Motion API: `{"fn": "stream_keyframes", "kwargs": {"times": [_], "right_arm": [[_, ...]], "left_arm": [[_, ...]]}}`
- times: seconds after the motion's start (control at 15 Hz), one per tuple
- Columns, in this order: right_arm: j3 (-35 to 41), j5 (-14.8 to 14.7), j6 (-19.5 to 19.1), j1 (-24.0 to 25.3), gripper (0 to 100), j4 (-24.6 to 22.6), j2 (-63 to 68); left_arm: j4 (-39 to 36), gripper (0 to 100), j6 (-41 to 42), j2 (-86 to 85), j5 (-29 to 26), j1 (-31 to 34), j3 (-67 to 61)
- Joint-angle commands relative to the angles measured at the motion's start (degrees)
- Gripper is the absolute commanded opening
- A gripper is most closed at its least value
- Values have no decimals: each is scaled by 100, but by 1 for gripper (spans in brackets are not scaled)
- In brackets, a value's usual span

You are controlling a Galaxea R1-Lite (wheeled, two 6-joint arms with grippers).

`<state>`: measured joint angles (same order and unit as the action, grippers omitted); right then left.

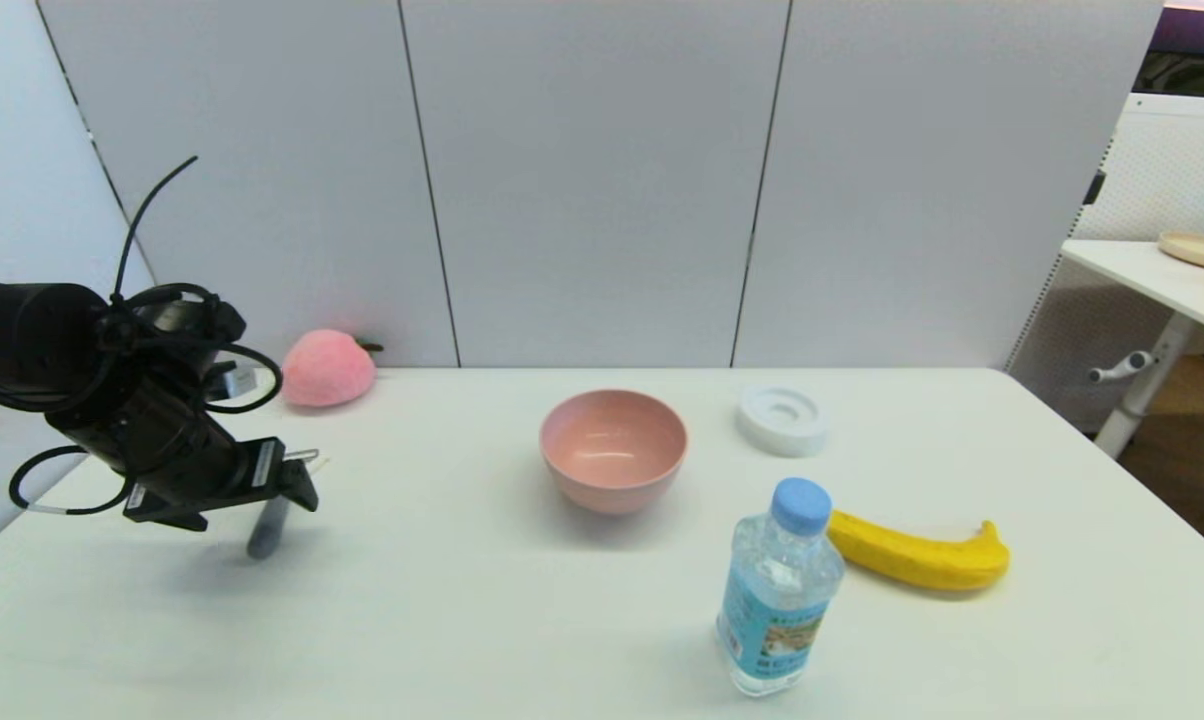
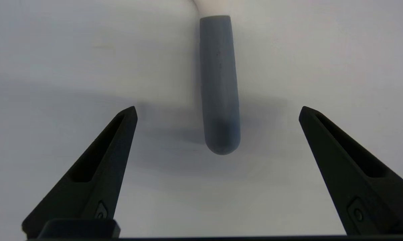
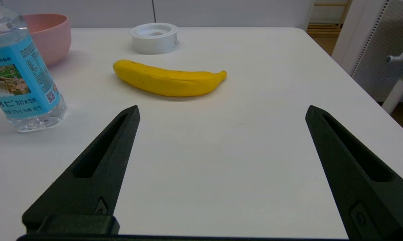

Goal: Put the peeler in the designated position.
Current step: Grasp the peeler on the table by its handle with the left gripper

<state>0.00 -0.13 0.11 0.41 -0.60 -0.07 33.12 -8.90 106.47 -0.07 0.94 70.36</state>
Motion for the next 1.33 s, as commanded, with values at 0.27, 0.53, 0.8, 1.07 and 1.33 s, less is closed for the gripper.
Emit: {"fn": "stream_keyframes", "kwargs": {"times": [0.27, 0.53, 0.8, 1.07, 1.33], "right_arm": [[0, -4, -2, 2, 100, -2, 7], [0, 5, -2, 2, 100, -2, 7], [0, -4, -2, 2, 100, -2, 7], [0, -4, -2, 2, 100, -2, 7], [0, -4, -2, 2, 100, -2, 7]], "left_arm": [[-148, 100, 20, 190, -19, 108, -40], [-139, 100, 29, 260, -151, 108, -40], [-131, 100, 29, 330, -151, 108, -14], [-122, 100, 37, 392, -160, 108, -14], [-104, 0, 187, 445, -168, 108, 12]]}}
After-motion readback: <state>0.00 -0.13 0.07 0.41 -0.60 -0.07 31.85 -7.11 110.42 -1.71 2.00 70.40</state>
